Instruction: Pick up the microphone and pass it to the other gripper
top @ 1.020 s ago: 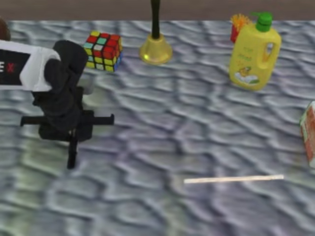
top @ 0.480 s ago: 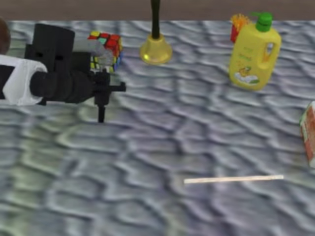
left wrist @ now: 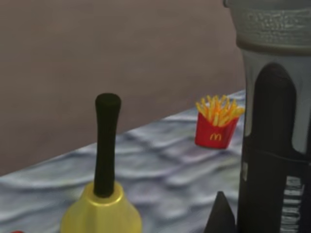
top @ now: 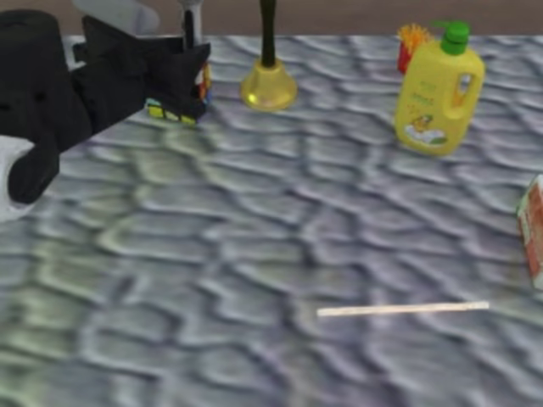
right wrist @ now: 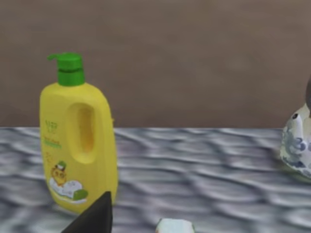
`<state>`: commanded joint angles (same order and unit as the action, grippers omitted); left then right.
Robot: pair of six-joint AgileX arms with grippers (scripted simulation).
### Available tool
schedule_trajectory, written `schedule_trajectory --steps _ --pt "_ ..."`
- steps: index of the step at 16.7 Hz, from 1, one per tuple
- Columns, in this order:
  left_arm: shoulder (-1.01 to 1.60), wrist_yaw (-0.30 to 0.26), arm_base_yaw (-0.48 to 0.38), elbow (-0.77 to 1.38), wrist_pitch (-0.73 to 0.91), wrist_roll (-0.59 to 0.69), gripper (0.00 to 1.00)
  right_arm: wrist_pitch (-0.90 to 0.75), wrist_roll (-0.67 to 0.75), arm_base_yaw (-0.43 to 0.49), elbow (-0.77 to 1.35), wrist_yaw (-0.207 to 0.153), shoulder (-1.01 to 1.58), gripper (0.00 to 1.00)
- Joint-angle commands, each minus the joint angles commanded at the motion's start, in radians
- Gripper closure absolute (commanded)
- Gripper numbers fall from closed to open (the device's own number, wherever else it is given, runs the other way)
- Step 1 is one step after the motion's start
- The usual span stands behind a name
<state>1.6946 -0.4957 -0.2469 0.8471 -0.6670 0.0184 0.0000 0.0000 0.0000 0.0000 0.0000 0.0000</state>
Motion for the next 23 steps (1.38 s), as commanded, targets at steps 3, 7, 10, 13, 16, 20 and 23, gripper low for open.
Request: schedule_trajectory --steps 3,7,10,13,16,20,23 --pt "-0.057 -0.056 0.008 -0.037 -0.118 -0.03 1.0 0.0 0.0 0.0 0.0 0.0 0.0 0.0" --pt "-0.072 -0.069 0.01 -0.045 -0.144 -0.037 1.0 0.0 0.0 0.0 0.0 0.0 0.0 0.0" --pt "-0.07 -0.063 0.001 -0.04 -0.141 -0.038 1.0 0.0 0.0 0.0 0.0 0.0 0.0 0.0" --pt "-0.088 0.005 -0.066 -0.04 -0.137 -0.04 1.0 0.0 0.0 0.0 0.0 0.0 0.0 0.0" --pt "-0.122 0.133 -0.186 -0.044 -0.127 -0.042 1.0 0.0 0.0 0.0 0.0 0.0 0.0 0.0" --pt "-0.171 0.306 -0.347 -0.048 -0.113 -0.044 1.0 0.0 0.0 0.0 0.0 0.0 0.0 0.0" --pt "-0.187 0.342 -0.383 -0.048 -0.111 -0.046 1.0 0.0 0.0 0.0 0.0 0.0 0.0 0.0"
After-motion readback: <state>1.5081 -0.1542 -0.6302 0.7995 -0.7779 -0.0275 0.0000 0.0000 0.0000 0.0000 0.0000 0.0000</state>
